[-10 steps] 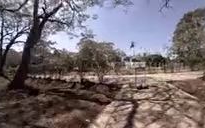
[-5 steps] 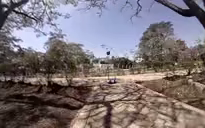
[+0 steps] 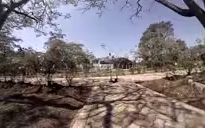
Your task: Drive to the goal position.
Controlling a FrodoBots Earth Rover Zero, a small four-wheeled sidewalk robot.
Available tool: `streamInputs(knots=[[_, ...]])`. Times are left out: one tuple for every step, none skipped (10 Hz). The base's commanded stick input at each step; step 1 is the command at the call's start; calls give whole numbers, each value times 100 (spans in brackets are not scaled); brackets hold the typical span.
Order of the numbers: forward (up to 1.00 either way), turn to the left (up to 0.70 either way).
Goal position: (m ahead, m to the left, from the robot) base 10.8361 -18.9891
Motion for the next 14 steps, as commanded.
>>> streamInputs(knots=[[0,-85],[0,-72],[0,-28],[3,0],[9,0],[85,0],[85,0],[85,0],[85,0],[85,0],[85,0],[85,0],[85,0],[85,-20]])
